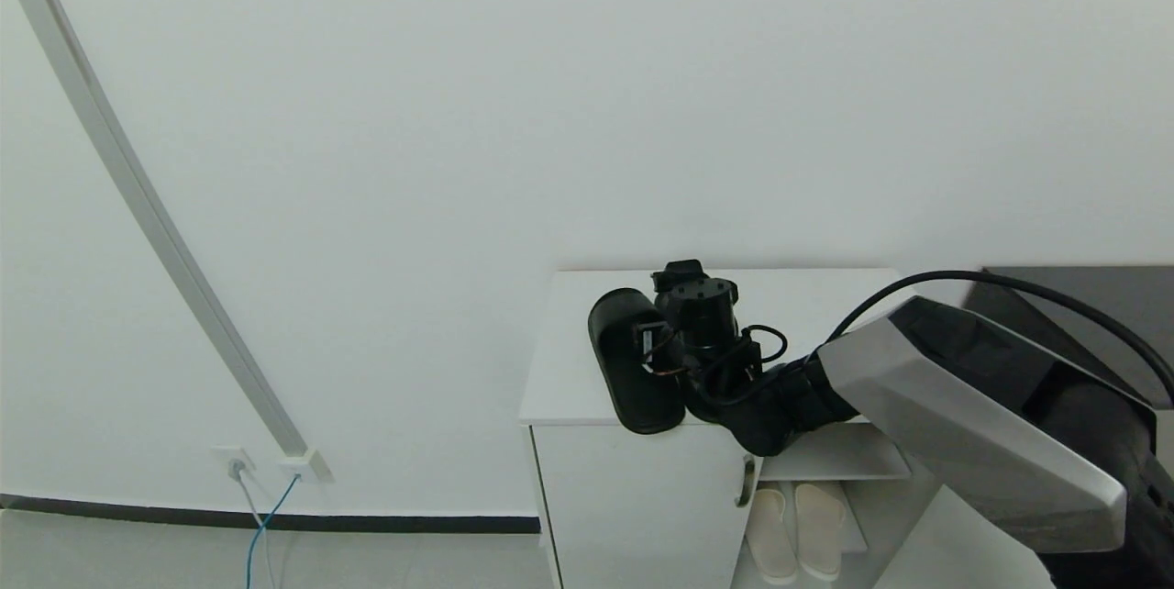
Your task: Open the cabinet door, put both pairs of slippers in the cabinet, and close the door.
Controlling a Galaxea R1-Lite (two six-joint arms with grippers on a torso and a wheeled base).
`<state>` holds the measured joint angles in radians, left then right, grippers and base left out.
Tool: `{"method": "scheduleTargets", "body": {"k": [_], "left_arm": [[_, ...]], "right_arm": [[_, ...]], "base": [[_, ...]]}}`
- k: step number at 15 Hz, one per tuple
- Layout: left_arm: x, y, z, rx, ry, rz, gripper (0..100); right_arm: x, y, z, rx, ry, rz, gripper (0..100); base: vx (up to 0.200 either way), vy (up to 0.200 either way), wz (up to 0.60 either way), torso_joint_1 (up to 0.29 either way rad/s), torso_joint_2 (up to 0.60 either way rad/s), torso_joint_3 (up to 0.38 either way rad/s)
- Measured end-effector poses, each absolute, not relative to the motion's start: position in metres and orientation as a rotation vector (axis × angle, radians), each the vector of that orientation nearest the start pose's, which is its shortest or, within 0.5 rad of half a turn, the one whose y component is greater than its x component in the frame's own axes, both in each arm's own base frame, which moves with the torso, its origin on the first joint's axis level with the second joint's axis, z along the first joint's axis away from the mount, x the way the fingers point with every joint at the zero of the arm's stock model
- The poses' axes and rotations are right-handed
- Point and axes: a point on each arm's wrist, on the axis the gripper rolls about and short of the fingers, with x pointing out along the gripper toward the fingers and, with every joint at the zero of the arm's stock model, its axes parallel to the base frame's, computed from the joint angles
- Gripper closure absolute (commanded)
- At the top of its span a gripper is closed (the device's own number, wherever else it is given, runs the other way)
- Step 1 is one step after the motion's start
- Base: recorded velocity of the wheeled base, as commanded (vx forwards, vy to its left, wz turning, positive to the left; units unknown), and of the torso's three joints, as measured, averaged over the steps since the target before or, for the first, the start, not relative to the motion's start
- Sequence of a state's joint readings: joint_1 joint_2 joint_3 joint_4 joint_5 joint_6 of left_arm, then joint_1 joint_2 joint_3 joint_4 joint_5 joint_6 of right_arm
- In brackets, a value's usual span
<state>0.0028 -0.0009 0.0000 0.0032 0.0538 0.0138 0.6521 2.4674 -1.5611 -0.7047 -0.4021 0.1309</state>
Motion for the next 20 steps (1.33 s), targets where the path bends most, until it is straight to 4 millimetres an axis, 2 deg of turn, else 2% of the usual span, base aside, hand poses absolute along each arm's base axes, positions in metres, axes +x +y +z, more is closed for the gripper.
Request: {"method": "scheduleTargets", "body": {"k": [7,10,13,20], "left_arm": [[-0.023,0.001,0.075,0.012,0.003,0.056,100],[-0.023,0.001,0.075,0.012,0.003,0.057,100],[-0.023,0.001,0.075,0.012,0.003,0.056,100],[-0.023,0.001,0.075,0.014,0.003,0.054,100]], "right_arm": [[0.403,0.295,0.074,0.026,0.187,0.235,100],[0.391,0.285,0.093,0.028,0.185,0.248,100],[0.359,0.263,0.126,0.031,0.194,0.305,100],[0.248,0.205,0.193,0.049,0.18,0.493,100]], "base": [[0.0,0.0,0.0,0.0,0.0,0.0],[0.0,0.0,0.0,0.0,0.0,0.0],[0.0,0.0,0.0,0.0,0.0,0.0],[0.0,0.0,0.0,0.0,0.0,0.0]]}}
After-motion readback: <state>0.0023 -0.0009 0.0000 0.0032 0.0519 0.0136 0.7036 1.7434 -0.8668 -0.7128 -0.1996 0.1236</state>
